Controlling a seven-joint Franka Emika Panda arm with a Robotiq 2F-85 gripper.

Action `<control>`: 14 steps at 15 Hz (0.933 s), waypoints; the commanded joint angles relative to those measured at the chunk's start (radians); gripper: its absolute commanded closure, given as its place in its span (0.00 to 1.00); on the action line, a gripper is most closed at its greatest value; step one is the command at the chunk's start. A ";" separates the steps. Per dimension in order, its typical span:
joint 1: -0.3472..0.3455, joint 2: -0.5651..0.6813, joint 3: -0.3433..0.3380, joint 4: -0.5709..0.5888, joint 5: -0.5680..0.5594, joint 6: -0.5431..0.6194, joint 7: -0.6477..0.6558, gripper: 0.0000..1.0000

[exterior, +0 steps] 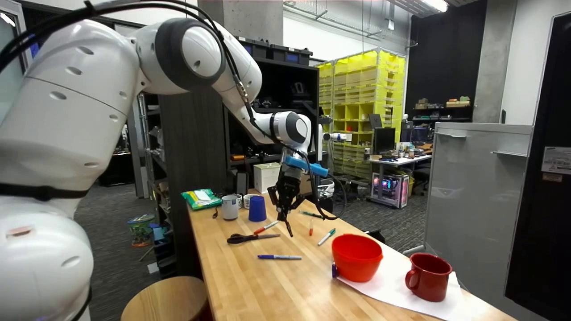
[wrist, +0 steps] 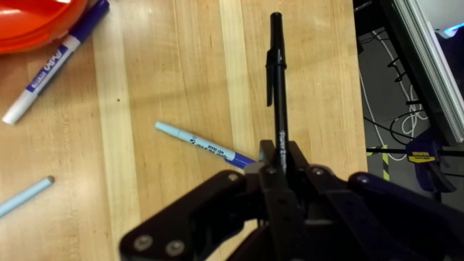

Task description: Pick up the black pen from the big red mug and put it on the table

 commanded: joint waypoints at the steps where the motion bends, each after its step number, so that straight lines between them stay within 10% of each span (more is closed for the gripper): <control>1: 0.005 0.128 0.023 0.163 -0.006 -0.110 -0.079 0.98; 8: 0.027 0.306 0.056 0.380 -0.014 -0.264 -0.156 0.98; 14: 0.056 0.415 0.062 0.508 -0.024 -0.169 -0.181 0.98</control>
